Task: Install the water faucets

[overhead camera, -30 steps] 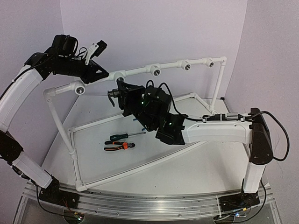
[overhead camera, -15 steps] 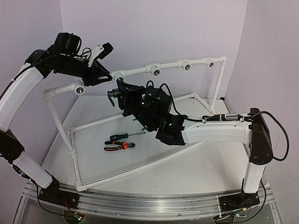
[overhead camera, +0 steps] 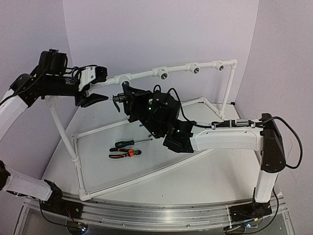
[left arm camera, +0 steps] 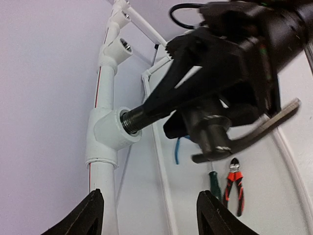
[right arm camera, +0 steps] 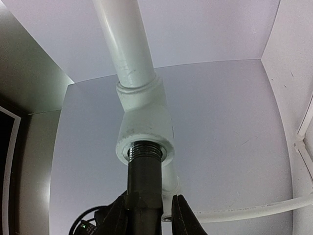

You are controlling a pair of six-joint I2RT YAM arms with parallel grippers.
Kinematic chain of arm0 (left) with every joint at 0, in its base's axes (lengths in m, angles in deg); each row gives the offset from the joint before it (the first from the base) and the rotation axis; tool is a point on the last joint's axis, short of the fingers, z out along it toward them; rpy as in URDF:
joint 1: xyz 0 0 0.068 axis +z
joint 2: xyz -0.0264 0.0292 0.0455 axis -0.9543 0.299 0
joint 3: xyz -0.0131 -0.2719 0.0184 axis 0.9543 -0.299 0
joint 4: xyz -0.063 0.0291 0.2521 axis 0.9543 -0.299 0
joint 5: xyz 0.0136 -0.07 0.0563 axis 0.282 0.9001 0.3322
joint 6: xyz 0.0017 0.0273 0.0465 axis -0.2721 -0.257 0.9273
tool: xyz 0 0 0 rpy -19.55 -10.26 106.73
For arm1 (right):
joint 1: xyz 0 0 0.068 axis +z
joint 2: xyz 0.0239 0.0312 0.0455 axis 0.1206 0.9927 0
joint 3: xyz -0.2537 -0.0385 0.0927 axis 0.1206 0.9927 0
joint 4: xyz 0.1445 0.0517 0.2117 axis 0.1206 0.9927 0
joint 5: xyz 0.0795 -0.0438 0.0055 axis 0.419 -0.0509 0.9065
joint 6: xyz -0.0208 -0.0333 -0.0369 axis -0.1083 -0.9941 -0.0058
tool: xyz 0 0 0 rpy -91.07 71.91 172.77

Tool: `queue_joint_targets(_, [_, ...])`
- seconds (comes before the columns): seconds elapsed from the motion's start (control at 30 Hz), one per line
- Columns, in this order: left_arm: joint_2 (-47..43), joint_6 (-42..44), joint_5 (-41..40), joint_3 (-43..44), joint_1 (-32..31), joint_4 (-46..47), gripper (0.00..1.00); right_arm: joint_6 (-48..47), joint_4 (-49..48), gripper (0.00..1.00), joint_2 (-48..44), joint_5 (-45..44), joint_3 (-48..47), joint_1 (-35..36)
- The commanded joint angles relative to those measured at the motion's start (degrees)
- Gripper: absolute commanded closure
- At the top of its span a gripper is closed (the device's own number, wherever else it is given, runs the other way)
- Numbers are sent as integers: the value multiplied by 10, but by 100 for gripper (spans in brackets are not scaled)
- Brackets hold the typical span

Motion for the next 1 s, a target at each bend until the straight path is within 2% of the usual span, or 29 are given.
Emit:
queue_joint_targets(0.0, [-83,201,39,-93,1,140,30,93,36,100,20,-30,15,-53])
queue_joint_targets(0.2, [-132,328,132,-229,1,310,20,97,40,100,22,-32,15,-53])
queue_joint_targets(0.3, [-125,390,147,-279,1,393,20,98,41,100,22,-31,16,-53])
queue_joint_targets(0.4, [-107,397,167,-303,0,478,24,98,42,100,22,-32,16,-53])
queue_joint_targets(0.63, [-77,383,181,-300,-2,514,43,108,42,100,30,-32,14,-53])
queue_joint_targets(0.87, [-79,401,199,-317,-4,507,50,113,43,100,33,-33,13,-53])
queue_joint_targets(0.97, [-76,414,199,-322,-5,507,58,115,44,100,34,-32,12,-53])
